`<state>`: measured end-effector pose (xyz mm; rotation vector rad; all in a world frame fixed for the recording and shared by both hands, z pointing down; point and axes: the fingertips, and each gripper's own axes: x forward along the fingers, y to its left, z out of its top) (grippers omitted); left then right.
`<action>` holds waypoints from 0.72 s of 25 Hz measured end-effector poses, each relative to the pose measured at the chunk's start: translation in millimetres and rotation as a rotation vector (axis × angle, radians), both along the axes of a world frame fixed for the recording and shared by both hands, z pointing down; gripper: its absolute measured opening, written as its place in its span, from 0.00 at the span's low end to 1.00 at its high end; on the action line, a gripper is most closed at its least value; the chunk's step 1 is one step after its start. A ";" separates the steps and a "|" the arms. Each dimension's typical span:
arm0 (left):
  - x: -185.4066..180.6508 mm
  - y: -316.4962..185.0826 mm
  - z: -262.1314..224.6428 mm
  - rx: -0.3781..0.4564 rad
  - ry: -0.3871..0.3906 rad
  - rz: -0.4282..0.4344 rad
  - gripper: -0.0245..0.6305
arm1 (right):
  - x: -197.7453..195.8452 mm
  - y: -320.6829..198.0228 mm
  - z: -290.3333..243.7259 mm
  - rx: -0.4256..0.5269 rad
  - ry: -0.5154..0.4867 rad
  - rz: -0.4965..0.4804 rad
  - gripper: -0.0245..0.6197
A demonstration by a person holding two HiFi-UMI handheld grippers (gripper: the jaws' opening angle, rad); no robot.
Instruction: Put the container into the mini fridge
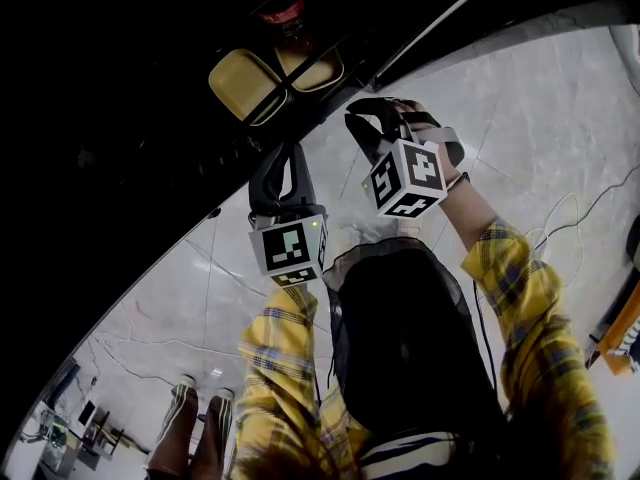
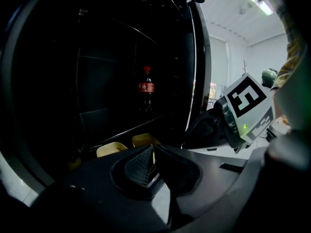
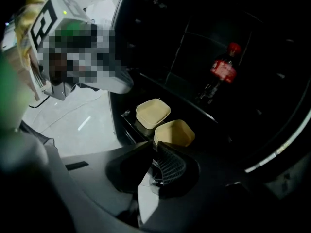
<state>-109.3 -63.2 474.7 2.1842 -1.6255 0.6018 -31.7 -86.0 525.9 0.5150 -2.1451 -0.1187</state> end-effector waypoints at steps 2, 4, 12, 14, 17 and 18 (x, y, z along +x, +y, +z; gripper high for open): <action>0.9 3.0 -5.5 -0.016 -0.016 0.005 0.07 | 4.7 3.1 -12.4 -0.009 -0.018 0.040 0.11; -0.8 5.1 -11.9 -0.028 -0.027 -0.003 0.07 | 8.0 4.6 -23.5 -0.022 -0.047 0.085 0.11; 0.3 10.8 -45.3 -0.035 -0.047 -0.018 0.07 | 19.4 7.0 -69.4 -0.023 -0.129 0.228 0.09; 1.0 12.2 -52.5 -0.038 -0.044 -0.035 0.07 | 23.7 5.7 -79.1 -0.017 -0.141 0.261 0.08; 3.9 14.8 -61.8 -0.044 -0.039 -0.054 0.07 | 31.2 4.1 -91.9 -0.014 -0.157 0.310 0.08; 5.0 15.3 -64.1 -0.045 -0.038 -0.058 0.07 | 34.0 3.9 -95.4 -0.016 -0.165 0.327 0.08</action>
